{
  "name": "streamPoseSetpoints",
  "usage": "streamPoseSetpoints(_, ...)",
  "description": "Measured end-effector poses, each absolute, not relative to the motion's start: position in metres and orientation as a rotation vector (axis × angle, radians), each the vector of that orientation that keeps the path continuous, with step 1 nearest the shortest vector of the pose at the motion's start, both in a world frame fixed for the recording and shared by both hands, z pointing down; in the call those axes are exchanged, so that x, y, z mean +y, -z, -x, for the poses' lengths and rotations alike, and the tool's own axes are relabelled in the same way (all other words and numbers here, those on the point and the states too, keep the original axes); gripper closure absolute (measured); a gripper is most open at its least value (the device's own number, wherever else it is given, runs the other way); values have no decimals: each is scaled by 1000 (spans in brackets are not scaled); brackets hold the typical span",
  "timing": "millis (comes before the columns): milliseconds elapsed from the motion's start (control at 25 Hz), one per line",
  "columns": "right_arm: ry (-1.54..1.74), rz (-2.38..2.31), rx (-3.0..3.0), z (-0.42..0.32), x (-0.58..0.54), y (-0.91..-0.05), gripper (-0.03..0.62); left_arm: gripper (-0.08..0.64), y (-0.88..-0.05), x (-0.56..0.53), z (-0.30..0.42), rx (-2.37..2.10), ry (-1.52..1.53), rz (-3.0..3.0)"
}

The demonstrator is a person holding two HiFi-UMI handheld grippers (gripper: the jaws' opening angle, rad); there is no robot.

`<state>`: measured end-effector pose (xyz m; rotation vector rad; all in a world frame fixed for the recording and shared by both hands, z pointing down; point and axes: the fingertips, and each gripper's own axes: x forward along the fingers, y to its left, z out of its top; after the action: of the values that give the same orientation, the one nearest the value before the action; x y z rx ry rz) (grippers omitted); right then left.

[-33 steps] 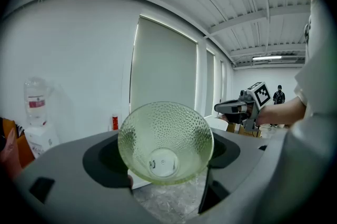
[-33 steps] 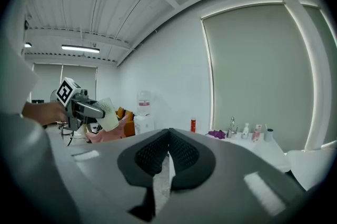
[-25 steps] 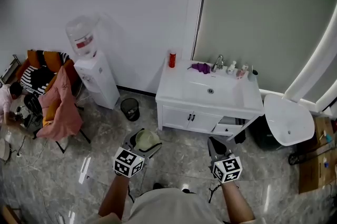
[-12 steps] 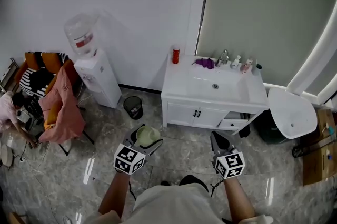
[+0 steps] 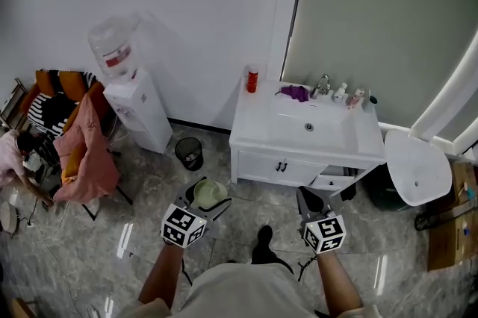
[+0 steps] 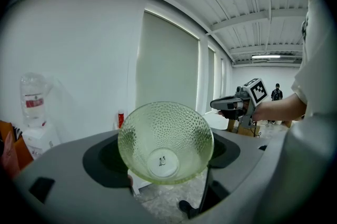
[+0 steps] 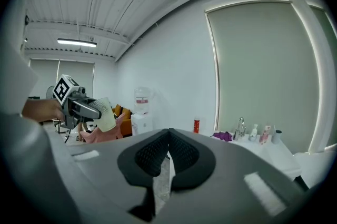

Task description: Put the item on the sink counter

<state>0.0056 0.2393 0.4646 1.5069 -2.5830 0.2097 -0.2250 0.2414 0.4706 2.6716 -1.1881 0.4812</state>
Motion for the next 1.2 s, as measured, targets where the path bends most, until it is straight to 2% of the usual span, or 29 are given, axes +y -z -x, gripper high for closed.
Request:
streamPoseSetpoints(680,-221,-1338,-2638,-59,59,-479,581,166,-476,74,159,-1298,-507,-2583)
streamPoseSetpoints(1200,-238,-1222,-2694,-103,-33,-499,581,164,-488,-10,101,-1366,-525,-2531)
